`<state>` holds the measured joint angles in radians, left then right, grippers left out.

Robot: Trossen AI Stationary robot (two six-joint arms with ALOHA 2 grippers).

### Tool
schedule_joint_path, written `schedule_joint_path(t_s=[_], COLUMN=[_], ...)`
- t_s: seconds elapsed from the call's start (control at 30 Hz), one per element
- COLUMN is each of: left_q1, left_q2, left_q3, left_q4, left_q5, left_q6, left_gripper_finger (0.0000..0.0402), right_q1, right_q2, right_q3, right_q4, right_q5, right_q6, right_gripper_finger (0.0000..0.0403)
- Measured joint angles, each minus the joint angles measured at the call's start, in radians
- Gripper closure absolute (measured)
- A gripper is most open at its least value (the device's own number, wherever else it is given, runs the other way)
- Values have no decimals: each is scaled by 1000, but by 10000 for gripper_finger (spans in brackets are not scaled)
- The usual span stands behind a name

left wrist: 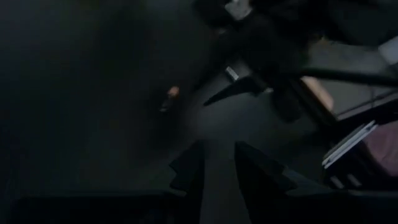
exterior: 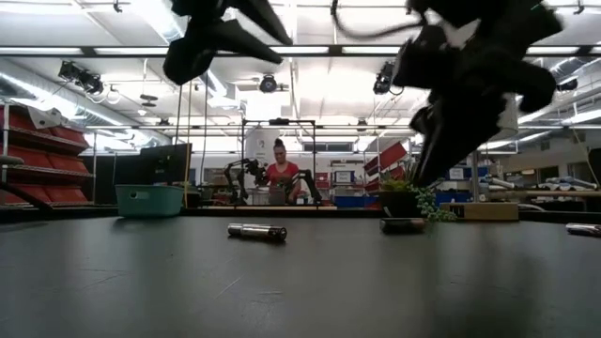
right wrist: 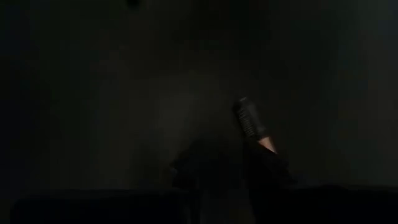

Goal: Sort batteries
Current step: Put the black battery into the yellow bin

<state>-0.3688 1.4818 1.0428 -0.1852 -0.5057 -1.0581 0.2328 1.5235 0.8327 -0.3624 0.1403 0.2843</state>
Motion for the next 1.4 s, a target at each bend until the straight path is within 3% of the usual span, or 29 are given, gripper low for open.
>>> schedule_joint_path(t_s=[0.13,0.37,0.7,0.9,1.07,1.27,1.4], left_q1=[-1,-6,-4,-4,6,9,9], left_q2=[-1,-9,-11,-11,-11,-11,-11], left_q3=[0,0,1,1,1,1,1], left_q4=[64,98,71,-13,-73,-79,-84], left_q5=[-25,-100,-140,-151,-121,-111,-110], left_q6=[4,-3,-56,-144,-151,-151,-150], left_gripper_finger=[298,298,298,298,298,298,298], right_q1=[-129,-302,-425,-428,-413,-389,-378], right_q2=[29,61,238,278,275,278,265], right_q3=[0,1,5,9,10,10,33], right_q4=[32,96,236,245,227,228,187], right_q5=[-130,-170,-300,-261,-177,-59,-42], right_q6=[-80,-278,-435,-439,-437,-403,-407], right_gripper_finger=[287,270,273,298,376,377,377])
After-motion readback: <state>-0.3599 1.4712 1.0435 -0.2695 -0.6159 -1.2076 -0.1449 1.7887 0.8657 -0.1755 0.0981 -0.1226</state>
